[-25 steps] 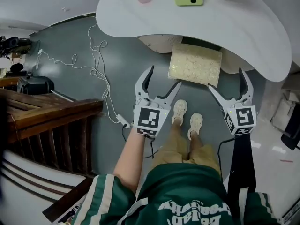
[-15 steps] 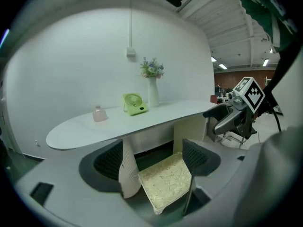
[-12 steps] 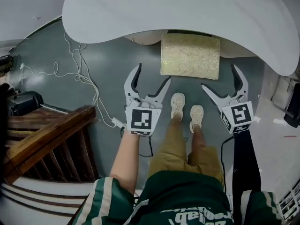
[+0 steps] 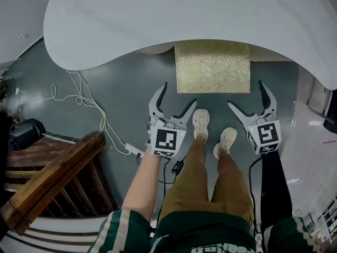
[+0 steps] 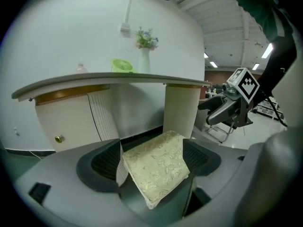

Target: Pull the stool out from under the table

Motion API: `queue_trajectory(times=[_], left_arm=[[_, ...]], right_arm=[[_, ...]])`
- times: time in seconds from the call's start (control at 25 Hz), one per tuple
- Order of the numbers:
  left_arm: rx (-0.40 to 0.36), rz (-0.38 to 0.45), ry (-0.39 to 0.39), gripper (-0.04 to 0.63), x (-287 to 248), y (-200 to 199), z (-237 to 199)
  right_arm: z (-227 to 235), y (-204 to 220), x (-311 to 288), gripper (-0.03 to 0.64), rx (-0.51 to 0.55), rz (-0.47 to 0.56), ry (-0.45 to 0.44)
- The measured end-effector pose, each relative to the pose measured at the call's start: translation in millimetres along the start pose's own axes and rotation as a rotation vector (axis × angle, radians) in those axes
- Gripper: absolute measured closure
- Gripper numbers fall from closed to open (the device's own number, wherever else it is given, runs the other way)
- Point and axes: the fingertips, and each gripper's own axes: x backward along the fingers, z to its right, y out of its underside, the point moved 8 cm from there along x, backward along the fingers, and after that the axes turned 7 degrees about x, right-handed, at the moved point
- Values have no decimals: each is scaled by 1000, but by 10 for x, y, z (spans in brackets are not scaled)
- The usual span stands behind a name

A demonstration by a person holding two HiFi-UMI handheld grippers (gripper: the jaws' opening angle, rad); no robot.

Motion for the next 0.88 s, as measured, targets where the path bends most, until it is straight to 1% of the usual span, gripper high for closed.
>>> queue_trajectory(times=[0.2,0.32,0.44,0.56,0.76,0.88], left_arm=[[-28,-102,22,189,-292,578,-55],[-59,-171,32,184,-434,921,-78],[-91,-230,50,181,-578,1241,-65],[-95,-277,55,178,-692,1536,-61],[-111,-353,56,173,-842,1955,-55],[-97,-377,26,172,-931,2157,-81]], right_arm=[[75,557,-181,83,-32,-58,40],[95,922,-277,81,-16,-95,34],[115,1375,-364,80,6,-154,17],[162,1739,-444,74,-1,-199,21],[292,2159,-633,69,-2,-240,48],[359,2395,-735,69,-12,-261,52]])
